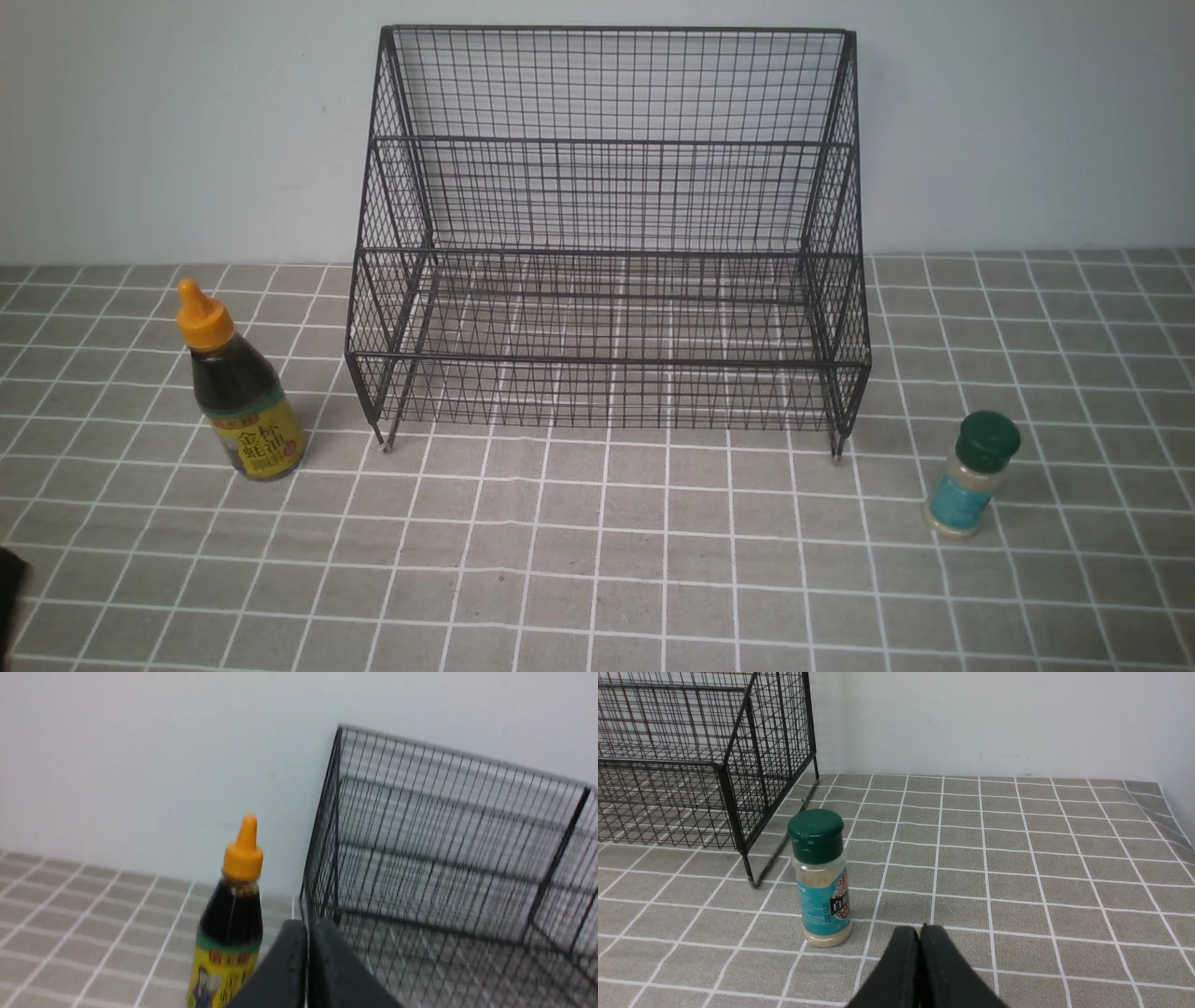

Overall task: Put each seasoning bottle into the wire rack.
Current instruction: Use the left arm to grab the condiment bottle closest to it

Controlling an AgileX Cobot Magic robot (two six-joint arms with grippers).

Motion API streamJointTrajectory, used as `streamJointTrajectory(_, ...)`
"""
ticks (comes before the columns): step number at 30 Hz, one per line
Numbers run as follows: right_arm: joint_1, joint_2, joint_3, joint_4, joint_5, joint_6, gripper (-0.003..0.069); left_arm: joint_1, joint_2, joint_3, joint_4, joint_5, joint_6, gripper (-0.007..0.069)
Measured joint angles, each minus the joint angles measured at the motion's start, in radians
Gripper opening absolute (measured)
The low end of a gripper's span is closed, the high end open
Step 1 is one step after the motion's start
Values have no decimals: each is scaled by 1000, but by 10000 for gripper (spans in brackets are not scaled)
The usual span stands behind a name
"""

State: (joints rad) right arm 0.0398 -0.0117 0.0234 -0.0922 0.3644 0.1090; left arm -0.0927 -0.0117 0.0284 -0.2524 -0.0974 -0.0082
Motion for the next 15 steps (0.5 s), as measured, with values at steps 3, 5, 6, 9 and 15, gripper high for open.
streamJointTrajectory(3,0,0,0,0,0,0,-15,0,12,0,0,-255,-1,-7)
streamJointTrajectory(5,0,0,0,0,0,0,-15,0,69,-8,10,-360,-4,-7)
streamJointTrajectory(6,0,0,0,0,0,0,-15,0,126,-25,27,-373,-5,-7)
streamJointTrajectory(9,0,0,0,0,0,0,-15,0,263,-76,73,-373,-5,-7)
streamJointTrajectory(15,0,0,0,0,0,0,-15,0,687,-262,151,-391,-7,53)
